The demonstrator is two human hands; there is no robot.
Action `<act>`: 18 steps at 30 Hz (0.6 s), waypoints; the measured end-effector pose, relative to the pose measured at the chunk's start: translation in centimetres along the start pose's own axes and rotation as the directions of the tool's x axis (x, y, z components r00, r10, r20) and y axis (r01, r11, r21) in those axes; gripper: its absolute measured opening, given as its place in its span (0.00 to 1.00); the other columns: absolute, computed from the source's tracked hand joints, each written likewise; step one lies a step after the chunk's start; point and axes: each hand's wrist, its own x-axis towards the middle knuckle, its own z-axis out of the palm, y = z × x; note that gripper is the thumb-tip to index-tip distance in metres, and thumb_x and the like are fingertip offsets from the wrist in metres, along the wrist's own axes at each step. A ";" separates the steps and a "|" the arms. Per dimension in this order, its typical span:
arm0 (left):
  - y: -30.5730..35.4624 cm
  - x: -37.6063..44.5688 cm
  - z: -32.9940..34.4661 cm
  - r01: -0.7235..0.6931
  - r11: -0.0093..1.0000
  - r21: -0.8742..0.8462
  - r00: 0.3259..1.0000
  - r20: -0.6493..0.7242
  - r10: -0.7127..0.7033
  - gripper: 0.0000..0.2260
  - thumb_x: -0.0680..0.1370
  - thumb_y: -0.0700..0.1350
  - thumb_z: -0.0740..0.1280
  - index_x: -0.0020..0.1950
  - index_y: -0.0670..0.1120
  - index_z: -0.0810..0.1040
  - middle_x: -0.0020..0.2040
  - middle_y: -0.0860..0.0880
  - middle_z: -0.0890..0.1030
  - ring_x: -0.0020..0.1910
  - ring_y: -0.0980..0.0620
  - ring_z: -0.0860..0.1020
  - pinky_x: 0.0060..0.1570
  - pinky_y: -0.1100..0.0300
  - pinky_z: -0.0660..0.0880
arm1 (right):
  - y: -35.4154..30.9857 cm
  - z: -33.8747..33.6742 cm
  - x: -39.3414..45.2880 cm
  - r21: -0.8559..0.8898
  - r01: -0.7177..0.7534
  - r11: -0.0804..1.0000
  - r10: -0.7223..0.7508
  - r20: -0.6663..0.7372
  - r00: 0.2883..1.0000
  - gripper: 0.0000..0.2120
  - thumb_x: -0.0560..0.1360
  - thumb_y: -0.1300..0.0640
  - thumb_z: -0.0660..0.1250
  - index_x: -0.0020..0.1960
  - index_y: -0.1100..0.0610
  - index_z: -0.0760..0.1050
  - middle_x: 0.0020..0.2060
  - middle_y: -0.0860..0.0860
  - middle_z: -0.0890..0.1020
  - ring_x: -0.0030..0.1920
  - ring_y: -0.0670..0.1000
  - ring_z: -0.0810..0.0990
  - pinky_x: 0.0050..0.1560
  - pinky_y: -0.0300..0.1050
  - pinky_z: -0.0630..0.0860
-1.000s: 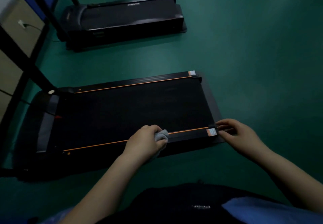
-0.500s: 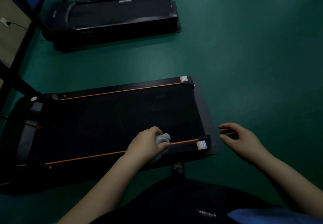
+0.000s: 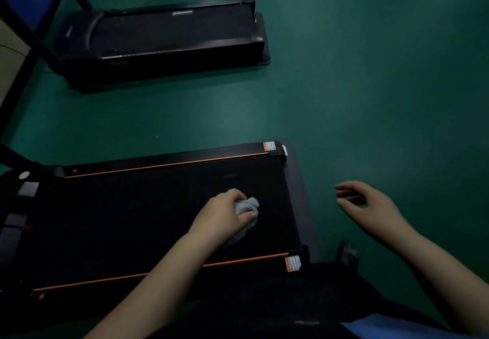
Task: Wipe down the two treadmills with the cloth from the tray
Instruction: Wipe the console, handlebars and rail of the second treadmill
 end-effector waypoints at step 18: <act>24.3 20.5 4.1 0.312 0.931 -0.189 0.926 -0.159 -0.343 0.16 0.71 0.60 0.69 0.56 0.57 0.75 0.51 0.56 0.78 0.50 0.56 0.77 0.52 0.54 0.76 | 4.4 -23.5 31.8 -0.169 0.200 0.965 -0.125 0.373 0.919 0.11 0.74 0.56 0.70 0.53 0.45 0.76 0.48 0.42 0.81 0.48 0.42 0.80 0.51 0.41 0.74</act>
